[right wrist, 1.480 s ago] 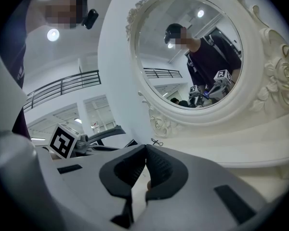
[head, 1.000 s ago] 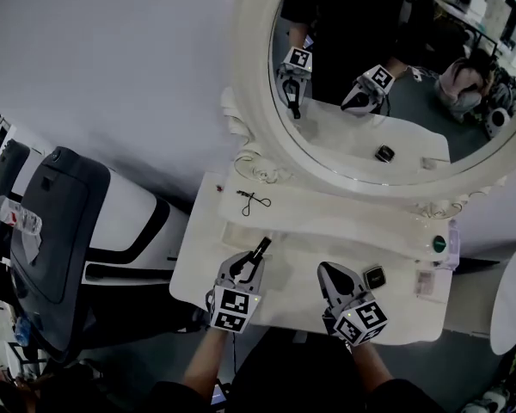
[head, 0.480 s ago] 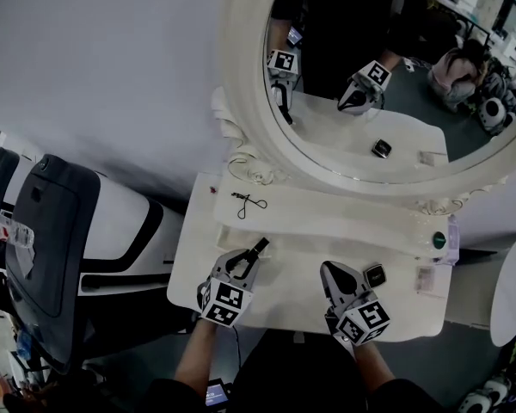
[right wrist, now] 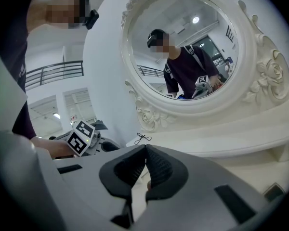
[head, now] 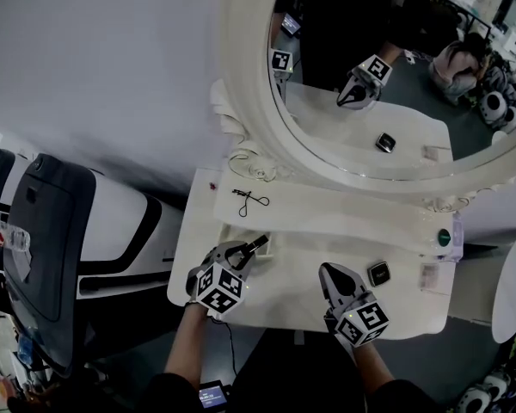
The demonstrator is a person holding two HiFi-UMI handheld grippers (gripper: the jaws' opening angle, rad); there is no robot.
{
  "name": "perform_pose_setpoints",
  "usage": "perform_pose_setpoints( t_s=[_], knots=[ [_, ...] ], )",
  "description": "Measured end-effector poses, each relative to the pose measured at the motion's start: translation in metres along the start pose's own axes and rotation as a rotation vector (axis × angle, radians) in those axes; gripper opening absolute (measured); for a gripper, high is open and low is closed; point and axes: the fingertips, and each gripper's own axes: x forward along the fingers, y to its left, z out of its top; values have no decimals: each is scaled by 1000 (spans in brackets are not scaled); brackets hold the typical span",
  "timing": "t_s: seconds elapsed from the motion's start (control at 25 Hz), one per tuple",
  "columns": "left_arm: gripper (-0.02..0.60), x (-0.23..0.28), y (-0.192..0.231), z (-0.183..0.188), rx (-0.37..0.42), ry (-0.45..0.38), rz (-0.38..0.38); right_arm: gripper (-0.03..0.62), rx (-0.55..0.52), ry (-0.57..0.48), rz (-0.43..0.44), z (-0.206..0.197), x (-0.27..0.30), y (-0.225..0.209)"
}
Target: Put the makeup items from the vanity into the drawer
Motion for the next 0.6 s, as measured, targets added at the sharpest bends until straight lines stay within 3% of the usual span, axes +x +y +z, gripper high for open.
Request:
perform_pose_setpoints(
  t_s=[0.28, 0.6],
  knots=[
    [104, 7, 8, -4, -11, 14, 22, 25, 12, 4, -15, -3, 1, -4],
    [103, -1, 9, 3, -67, -37, 46, 25, 13, -1, -21, -2, -2, -8]
  ],
)
